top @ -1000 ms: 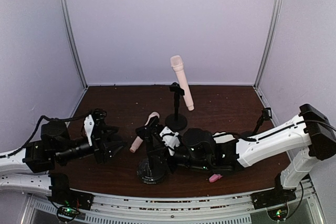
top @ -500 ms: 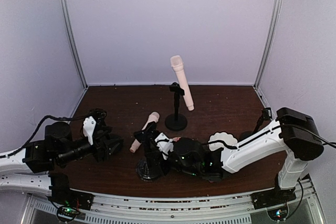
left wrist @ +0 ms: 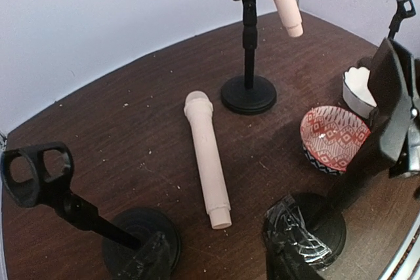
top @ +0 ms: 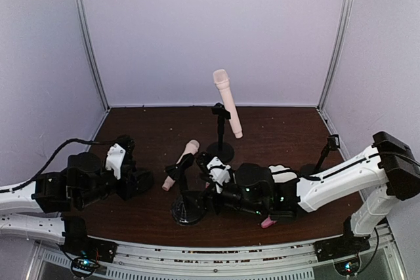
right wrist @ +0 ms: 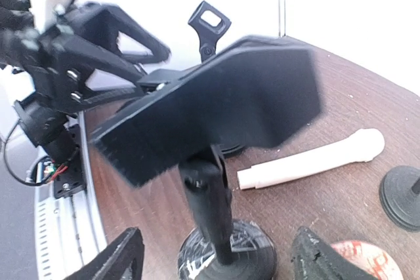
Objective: Attach the microphones to the stand
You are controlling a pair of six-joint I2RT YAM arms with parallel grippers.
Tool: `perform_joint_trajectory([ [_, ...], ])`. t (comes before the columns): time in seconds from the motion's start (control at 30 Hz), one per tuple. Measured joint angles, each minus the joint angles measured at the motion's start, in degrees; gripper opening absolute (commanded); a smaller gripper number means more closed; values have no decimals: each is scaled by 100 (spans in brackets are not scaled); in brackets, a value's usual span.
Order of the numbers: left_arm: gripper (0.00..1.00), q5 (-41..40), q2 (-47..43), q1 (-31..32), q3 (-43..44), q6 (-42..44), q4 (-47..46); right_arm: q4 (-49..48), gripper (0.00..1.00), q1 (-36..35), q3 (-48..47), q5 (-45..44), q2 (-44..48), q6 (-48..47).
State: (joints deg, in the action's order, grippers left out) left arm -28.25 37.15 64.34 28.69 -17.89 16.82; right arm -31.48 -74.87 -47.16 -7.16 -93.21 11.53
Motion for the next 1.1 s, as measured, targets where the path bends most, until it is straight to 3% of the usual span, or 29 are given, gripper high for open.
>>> perform_joint_trajectory([
  [0.03,50,17,109,0,0,-11,-4,20,97,0,114,11,146,26],
  [0.07,49,44,227,0,0,-28,-37,39,100,0,219,13,275,59],
  [0.4,49,302,1821,-46,4,-136,-800,199,100,0,1209,-271,1034,87],
  [0.8,49,1056,3300,-717,186,-260,-1598,254,100,328,1523,-732,1274,542],
  [1.1,58,1211,4312,-1145,807,-522,-1617,245,100,334,1572,-697,1283,544],
])
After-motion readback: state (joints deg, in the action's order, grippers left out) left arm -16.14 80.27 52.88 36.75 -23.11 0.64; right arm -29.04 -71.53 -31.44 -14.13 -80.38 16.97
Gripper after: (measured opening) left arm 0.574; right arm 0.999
